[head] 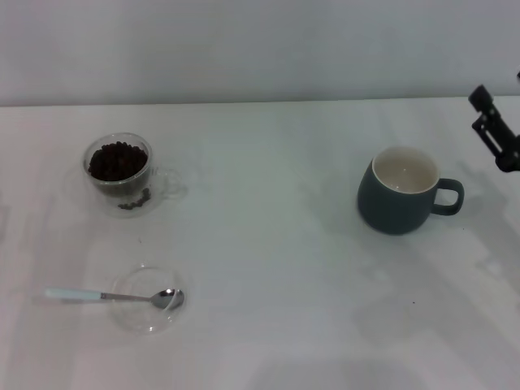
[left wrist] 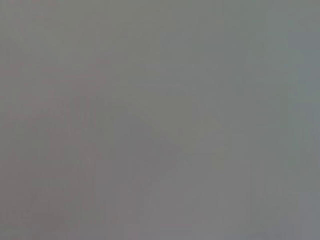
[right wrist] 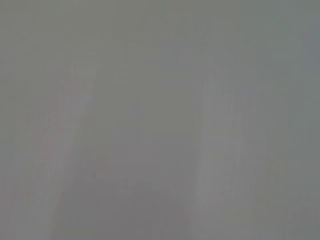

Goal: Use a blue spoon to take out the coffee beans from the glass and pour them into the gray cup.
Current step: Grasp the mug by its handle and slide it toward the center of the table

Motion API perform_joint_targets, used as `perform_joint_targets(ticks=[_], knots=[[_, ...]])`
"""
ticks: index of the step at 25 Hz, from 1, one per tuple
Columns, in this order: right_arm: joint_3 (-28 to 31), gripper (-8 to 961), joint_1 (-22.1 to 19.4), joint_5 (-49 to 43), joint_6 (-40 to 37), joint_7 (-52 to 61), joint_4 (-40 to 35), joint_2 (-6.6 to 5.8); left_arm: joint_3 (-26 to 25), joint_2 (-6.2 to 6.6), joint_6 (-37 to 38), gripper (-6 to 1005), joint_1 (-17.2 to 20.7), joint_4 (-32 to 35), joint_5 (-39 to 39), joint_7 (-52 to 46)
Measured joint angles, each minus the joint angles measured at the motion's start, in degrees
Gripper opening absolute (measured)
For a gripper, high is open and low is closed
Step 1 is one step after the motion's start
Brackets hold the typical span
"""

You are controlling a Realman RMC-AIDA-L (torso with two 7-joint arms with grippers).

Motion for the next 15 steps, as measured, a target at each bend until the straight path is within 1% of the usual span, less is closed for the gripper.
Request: perform_joint_targets(ticks=[4, 7, 9, 11, 15], knots=[[-0.3, 708, -0.2, -0.9, 0.7, 1.4, 1.2, -0.21, 0.1, -0.12, 0.4, 726, -0.3, -1.0, 1.0, -0.1], [-0.4, 706, -2.2, -1.3, -0.4, 2.1, 1.5, -0.21, 0.1, -0.01, 0.5, 726, -0.3, -0.9, 2.6, -0.1], [-0.7, 705, -2.5, -1.3, 0.0, 2.2, 1.7, -0.15, 0.1, 0.14, 0.5, 726, -0.3, -0.6, 2.9, 0.2], [-2.1, 704, -2.8, -1.4, 1.2, 2.2, 2.6, -0.02, 0.1, 0.21, 0.5, 726, -0.4, -0.3, 2.9, 0.4], [-6.8, 702, -2.8, -1.4, 4.0, 2.3, 3.4, 0.05, 0.0, 0.44, 0.0, 726, -0.3, 1.0, 2.7, 0.4]])
